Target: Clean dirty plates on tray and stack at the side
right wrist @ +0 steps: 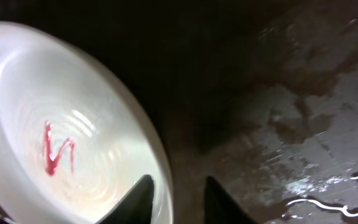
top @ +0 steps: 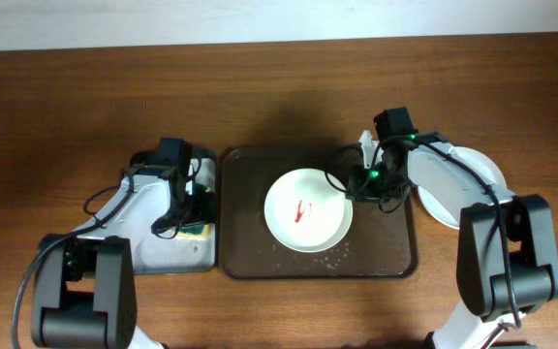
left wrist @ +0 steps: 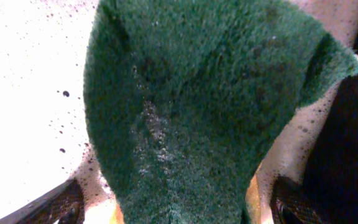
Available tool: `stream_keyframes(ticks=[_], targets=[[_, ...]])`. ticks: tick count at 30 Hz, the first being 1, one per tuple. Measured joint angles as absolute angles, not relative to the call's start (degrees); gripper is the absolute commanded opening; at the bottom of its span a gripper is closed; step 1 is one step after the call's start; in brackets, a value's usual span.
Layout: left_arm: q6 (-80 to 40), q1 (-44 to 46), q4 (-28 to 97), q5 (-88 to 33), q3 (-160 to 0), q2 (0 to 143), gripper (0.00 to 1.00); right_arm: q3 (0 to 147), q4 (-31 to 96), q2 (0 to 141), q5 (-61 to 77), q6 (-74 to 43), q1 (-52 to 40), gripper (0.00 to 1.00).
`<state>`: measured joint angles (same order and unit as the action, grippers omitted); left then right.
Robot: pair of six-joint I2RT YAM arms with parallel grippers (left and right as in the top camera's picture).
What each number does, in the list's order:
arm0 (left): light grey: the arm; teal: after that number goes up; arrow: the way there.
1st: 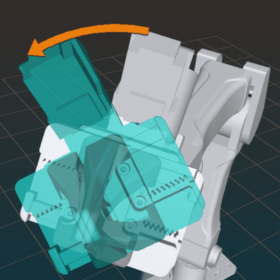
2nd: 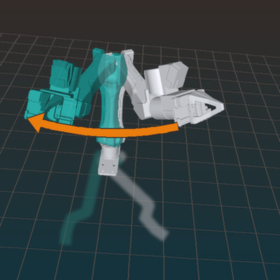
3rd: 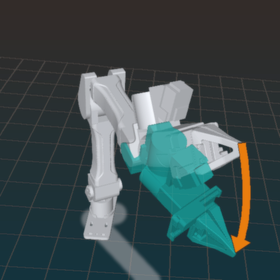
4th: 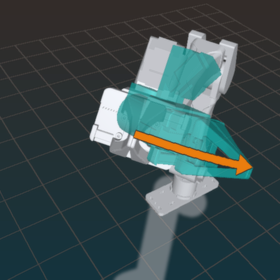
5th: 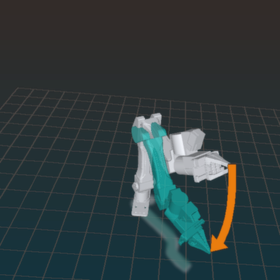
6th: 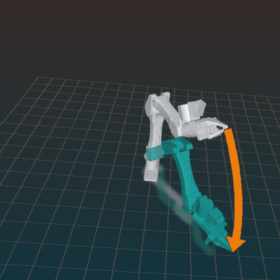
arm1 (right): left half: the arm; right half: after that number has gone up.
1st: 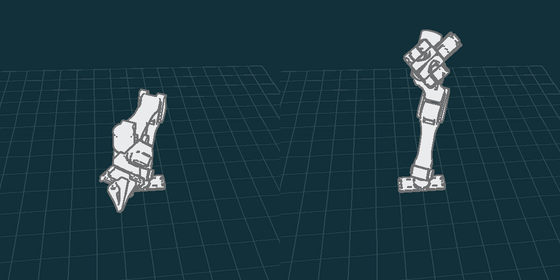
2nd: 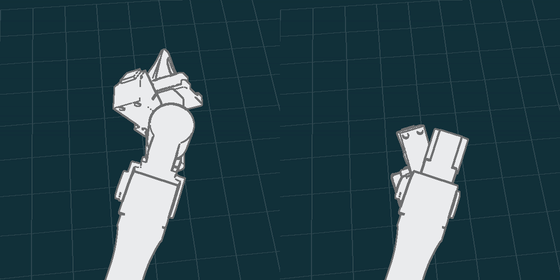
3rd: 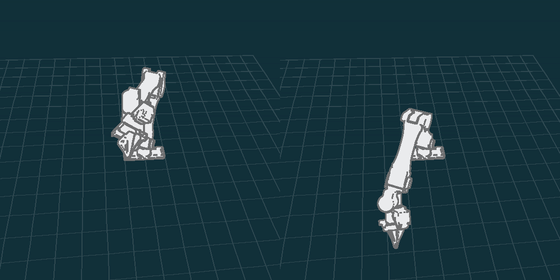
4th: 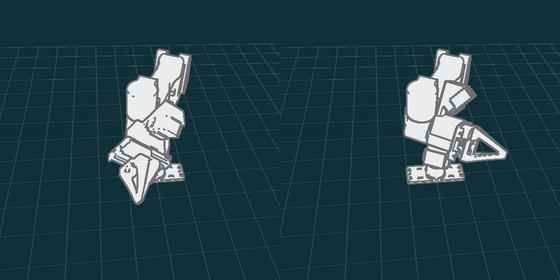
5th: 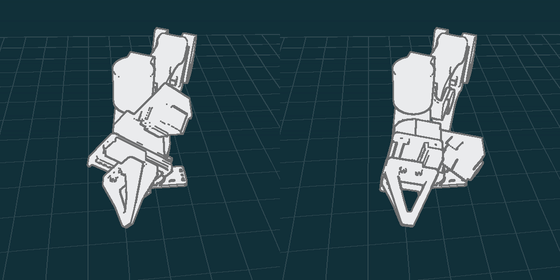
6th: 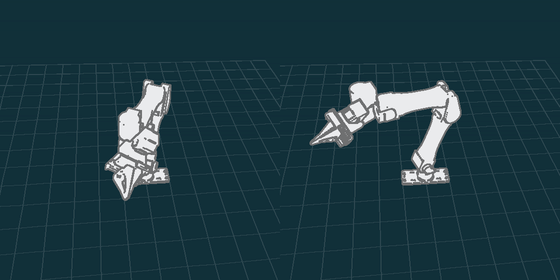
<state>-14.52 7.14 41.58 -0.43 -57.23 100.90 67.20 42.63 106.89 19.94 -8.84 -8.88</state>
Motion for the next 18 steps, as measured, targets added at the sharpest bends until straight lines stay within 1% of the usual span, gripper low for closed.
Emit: stream_keyframes(ticks=[3, 4, 6, 7, 8, 9, 12, 17, 18], targets=[[-14.5, 7.1, 41.6, -0.4, -57.2, 100.9, 0.90, 67.0, 42.0, 106.9, 19.2, -9.7, -9.2, 0.20], [-14.5, 7.1, 41.6, -0.4, -57.2, 100.9, 0.90, 66.3, 41.5, 106.9, 19.3, -9.9, -9.8, 0.17], [-14.5, 7.1, 41.5, -0.4, -57.2, 100.9, 0.90, 62.9, 37.6, 106.9, 19.3, -10.3, -12.0, 0.05], [-14.5, 7.1, 41.5, -0.4, -57.2, 100.9, 0.88, 62.5, 36.9, 106.9, 19.3, -10.3, -12.5, 0.04], [-14.5, 7.1, 41.6, -0.4, -57.2, 100.9, 0.85, 62.5, 36.6, 106.9, 19.4, -10.3, -12.5, 0.04], [-14.5, 7.1, 41.6, -0.4, -57.2, 100.9, 0.79, 62.5, 36.6, 106.9, 19.5, -10.3, -12.5, 0.04], [-14.5, 7.1, 41.1, -0.5, -57.3, 100.9, 0.80, 62.5, 36.6, 106.9, 19.6, -10.6, -12.5, 0.04], [-14.5, 7.1, 32.5, -0.2, -58.7, 100.9, 0.81, 62.5, 36.5, 106.9, 19.6, -10.7, -12.5, 0.04], [-14.5, 7.2, 31.7, 0.3, -58.7, 100.9, 0.80, 62.5, 36.6, 106.9, 19.6, -10.7, -12.5, 0.04]])
